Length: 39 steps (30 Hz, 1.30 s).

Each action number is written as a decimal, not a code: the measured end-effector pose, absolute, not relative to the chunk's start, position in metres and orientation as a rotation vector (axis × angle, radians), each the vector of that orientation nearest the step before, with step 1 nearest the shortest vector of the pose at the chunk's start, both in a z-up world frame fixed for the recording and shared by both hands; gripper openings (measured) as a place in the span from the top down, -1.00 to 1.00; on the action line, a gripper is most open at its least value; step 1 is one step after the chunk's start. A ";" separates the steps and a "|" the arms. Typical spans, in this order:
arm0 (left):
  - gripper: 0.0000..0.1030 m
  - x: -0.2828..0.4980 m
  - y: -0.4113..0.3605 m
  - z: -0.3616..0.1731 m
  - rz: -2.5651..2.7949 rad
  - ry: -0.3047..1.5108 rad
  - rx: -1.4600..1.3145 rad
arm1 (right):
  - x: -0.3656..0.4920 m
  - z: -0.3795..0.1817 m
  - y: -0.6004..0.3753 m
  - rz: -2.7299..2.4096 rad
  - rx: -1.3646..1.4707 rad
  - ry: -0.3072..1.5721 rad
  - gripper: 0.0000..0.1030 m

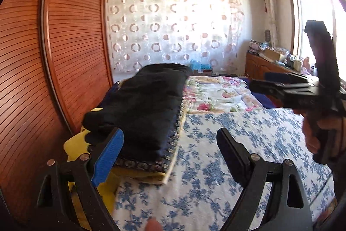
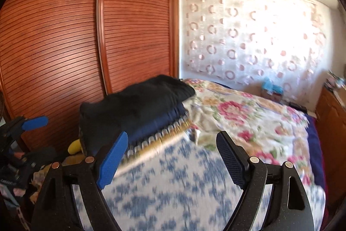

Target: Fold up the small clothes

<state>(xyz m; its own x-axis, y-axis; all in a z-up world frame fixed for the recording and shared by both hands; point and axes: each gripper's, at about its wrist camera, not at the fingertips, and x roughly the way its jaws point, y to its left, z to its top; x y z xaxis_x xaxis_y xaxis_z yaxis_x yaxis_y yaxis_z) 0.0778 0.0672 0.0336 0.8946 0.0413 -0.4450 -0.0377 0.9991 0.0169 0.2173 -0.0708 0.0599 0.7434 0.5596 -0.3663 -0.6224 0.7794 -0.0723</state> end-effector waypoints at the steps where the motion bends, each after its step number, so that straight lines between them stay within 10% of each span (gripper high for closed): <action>1: -0.71 0.077 0.063 0.033 0.032 0.464 0.007 | 0.208 0.056 -0.079 0.634 -0.184 0.343 -0.66; 39: -0.71 0.054 -0.019 0.053 -0.102 0.429 -0.012 | 0.015 0.045 -0.185 0.246 -0.006 0.261 -0.66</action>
